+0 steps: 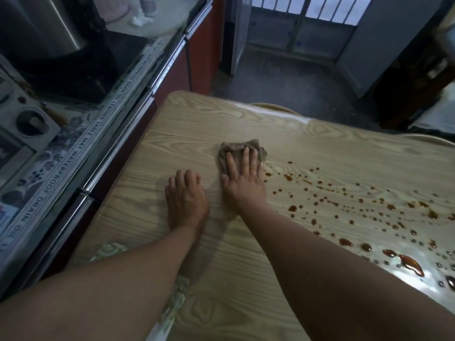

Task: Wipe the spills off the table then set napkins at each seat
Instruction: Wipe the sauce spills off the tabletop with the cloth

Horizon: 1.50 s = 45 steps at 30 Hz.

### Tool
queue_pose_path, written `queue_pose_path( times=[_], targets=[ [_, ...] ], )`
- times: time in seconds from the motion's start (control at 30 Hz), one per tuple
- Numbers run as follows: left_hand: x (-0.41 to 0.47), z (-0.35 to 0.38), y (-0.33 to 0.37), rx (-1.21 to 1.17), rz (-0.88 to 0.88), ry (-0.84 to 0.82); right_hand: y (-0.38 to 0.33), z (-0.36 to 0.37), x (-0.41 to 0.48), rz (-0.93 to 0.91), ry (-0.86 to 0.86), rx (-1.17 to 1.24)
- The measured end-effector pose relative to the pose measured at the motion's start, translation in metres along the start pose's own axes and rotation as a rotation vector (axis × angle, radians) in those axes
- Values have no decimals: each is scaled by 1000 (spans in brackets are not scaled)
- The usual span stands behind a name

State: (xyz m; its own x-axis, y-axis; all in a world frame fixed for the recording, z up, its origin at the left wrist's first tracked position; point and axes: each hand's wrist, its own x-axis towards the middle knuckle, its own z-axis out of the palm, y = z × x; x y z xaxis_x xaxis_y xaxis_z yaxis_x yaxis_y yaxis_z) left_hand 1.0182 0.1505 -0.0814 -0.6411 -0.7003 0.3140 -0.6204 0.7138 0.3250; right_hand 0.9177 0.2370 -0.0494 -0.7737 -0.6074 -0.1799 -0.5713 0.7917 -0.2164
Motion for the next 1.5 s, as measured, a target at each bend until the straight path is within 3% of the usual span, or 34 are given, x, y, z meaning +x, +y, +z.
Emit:
queue_pose_path(
  times=[0.17,0.3,0.5,0.67,0.97,1.17,1.5],
  targets=[
    [-4,-8,2,-14,58,-33,-2,10,-59,-27,6,-20],
    [-8,-12,7,-69,209,-70,5,22,-102,-47,20,-48],
    [-9,-13,11,-58,269,-135,13,33,-110,-80,101,-58],
    [-7,-11,10,-7,289,-146,21,27,-66,-44,160,-37],
    [-4,-6,8,-9,292,-151,50,-11,55,132,36,-76],
    [-4,-6,8,4,295,-130,57,-22,79,220,21,-78],
    [-7,-13,13,19,273,-164,49,6,-83,-32,23,-27]
  ],
)
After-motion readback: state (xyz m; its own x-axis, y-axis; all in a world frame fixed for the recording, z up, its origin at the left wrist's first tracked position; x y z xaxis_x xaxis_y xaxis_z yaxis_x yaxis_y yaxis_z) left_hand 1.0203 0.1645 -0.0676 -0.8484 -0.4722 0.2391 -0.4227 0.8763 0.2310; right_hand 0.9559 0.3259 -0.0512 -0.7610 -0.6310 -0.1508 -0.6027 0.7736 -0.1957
